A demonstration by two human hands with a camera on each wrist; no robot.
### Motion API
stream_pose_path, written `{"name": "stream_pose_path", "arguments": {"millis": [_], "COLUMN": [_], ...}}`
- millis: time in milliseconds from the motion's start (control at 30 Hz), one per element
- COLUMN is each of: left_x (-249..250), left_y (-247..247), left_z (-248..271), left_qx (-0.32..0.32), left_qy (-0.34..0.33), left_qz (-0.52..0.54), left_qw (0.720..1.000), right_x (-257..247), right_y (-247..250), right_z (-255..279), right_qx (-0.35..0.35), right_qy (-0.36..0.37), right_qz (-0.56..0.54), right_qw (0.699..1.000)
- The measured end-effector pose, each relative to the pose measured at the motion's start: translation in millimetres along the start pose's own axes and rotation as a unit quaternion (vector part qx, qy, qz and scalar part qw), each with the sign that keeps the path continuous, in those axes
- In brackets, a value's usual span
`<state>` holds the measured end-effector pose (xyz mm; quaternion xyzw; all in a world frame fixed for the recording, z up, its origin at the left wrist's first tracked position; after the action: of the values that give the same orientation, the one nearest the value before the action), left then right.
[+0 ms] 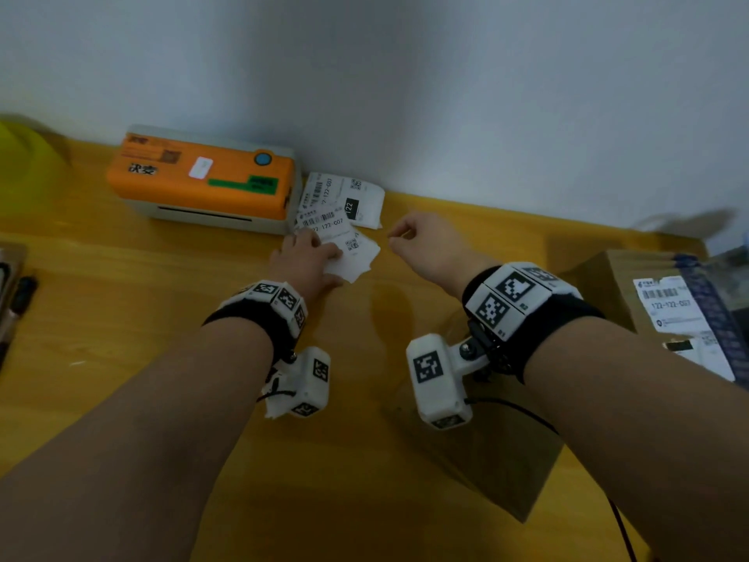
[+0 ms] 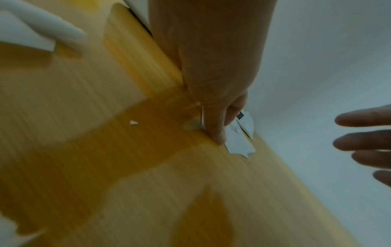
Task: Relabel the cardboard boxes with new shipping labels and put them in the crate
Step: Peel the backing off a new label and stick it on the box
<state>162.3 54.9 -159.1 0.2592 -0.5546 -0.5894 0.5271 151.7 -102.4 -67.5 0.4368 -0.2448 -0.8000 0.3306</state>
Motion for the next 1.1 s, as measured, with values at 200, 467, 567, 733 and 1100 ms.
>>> {"name": "stream_pose_path", "arguments": {"millis": [200,467,567,733,1100], "left_x": [3,2,-12,-19,-34], "left_y": [-6,22,35,37,24], "left_z": [2,0,1,12,26], "left_qx": [-0.016,0.065,0.068,0.008,-0.057], "left_qy": [-0.015,0.006,0.029,-0.015,-0.037], "left_qz": [-0.014,0.065,0.078,0.044,0.106], "left_qw": [1.000,0.996,0.994,0.999,0.992], "right_x": [13,-12,-32,-28,-18], "right_y": [-9,-14,-24,-64,-81], "right_z": [-1,-5,-18,-56,-106], "right_qx": [-0.050,-0.035,-0.039,-0.098,-0.032], "right_qy": [-0.060,-0.044,-0.036,-0.103,-0.095], "right_qz": [-0.082,-0.020,-0.004,0.057,0.109], "right_qw": [0.994,0.998,0.999,0.988,0.989]}}
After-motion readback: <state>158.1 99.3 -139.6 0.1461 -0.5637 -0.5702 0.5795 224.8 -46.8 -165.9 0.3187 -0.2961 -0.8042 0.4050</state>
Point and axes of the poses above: each hand's wrist, its own z-axis away from the middle knuckle, its own y-axis out of the back of the hand, x = y × z, the point moved 10 cm from there along -z, towards the middle knuckle, and after that the axes turned 13 degrees about -y, right-handed, at the moved point
